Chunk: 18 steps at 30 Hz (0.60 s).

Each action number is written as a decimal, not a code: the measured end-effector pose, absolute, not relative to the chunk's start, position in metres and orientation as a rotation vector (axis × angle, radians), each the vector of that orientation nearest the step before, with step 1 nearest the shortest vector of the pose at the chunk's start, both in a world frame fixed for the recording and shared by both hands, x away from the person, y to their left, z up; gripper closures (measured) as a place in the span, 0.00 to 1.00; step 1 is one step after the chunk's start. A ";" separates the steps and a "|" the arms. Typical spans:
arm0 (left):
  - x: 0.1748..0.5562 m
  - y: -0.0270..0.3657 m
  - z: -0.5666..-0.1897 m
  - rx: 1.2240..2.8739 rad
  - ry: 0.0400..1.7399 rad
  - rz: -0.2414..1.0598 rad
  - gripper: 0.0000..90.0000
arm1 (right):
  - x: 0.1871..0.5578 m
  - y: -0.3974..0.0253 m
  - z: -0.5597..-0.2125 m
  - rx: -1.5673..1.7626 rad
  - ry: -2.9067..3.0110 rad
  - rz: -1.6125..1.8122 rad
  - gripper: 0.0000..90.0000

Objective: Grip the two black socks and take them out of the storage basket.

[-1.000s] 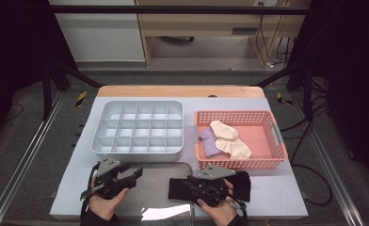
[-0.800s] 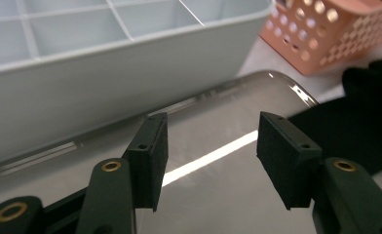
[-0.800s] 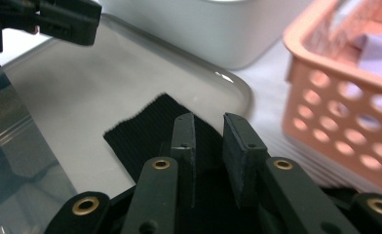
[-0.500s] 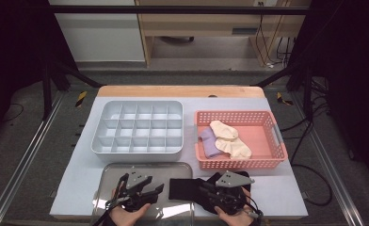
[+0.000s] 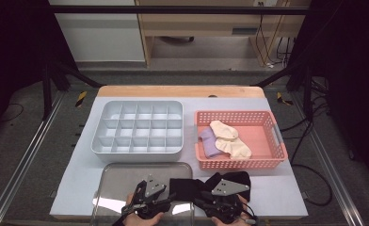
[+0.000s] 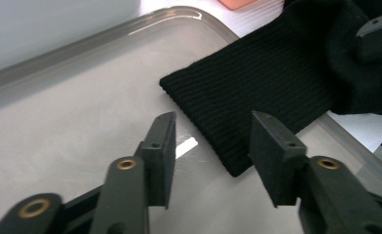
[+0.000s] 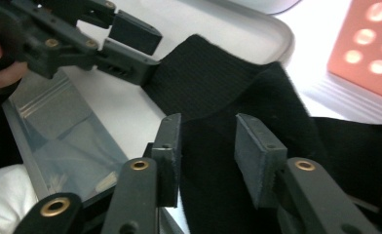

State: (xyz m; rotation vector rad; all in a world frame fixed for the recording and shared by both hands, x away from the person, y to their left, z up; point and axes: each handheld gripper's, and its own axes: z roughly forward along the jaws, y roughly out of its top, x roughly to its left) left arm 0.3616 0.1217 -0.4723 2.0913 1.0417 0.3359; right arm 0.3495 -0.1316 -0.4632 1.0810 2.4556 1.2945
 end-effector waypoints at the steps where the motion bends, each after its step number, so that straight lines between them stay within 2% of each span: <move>1: 0.362 0.122 -0.473 2.094 1.043 0.332 0.64 | 0.349 -0.130 -0.464 1.068 2.461 1.289 0.70; 10: 0.363 0.121 -0.476 2.084 1.050 0.255 0.86 | 0.347 -0.123 -0.467 1.034 2.492 1.254 0.74; 12: 0.363 0.121 -0.476 2.077 1.052 0.244 0.89 | 0.346 -0.120 -0.469 1.019 2.502 1.229 0.78; 16: 0.364 0.123 -0.476 2.078 1.041 0.239 0.93 | 0.347 -0.117 -0.473 1.017 2.533 1.173 0.94; 18: 0.363 0.124 -0.475 2.074 1.035 0.239 0.94 | 0.348 -0.117 -0.473 1.021 2.543 1.155 0.97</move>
